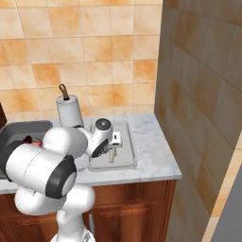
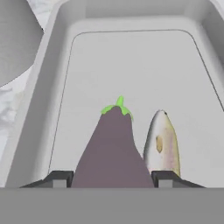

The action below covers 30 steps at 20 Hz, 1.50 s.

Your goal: Place one eggplant and one fish in each tupperware on the nearby counter, to pack two identical lunches.

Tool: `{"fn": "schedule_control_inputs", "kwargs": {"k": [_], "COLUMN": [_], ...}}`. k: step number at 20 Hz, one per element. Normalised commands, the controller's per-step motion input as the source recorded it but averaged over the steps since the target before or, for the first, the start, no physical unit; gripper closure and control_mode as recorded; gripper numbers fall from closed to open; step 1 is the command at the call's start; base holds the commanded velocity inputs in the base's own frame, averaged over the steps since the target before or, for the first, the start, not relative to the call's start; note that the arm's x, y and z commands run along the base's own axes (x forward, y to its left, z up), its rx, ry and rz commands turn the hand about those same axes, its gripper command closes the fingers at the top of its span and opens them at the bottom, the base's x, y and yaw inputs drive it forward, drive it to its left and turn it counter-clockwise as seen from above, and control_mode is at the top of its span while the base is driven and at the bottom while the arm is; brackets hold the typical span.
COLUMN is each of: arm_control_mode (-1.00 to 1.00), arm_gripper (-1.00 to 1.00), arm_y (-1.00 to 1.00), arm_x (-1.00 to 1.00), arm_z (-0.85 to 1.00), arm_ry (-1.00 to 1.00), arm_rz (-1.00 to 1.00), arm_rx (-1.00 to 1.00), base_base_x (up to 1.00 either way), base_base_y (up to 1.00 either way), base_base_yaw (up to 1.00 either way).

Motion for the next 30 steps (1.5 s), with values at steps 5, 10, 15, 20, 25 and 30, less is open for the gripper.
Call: {"fn": "schedule_control_inputs", "kwargs": {"k": [5,10,15,20,25,30], "arm_control_mode": [-1.0,-1.0,-1.0,-1.0,-1.0,-1.0], "arm_gripper": [-1.0,-1.0,-1.0,-1.0,-1.0,-1.0], "arm_y": [-0.15,-0.05,0.14,0.0,0.0,-0.05], "arm_x": [0.54,-0.07,-0.55,-0.87,-1.0,-1.0], "arm_z": [-0.01,0.36,0.95,1.0,0.84,0.66], "arm_ry": [0.14,0.12,0.0,-0.01,-0.14,-0.22], "arm_rz": [0.0,0.0,0.0,0.0,0.0,0.0], "arm_rx": [0.01,0.0,-0.03,-0.04,-0.01,0.0], "base_base_x": [0.0,0.0,0.0,0.0,0.0,0.0], "base_base_y": [0.0,0.0,0.0,0.0,0.0,0.0], "base_base_yaw": [0.0,0.0,0.0,0.0,0.0,0.0]}}
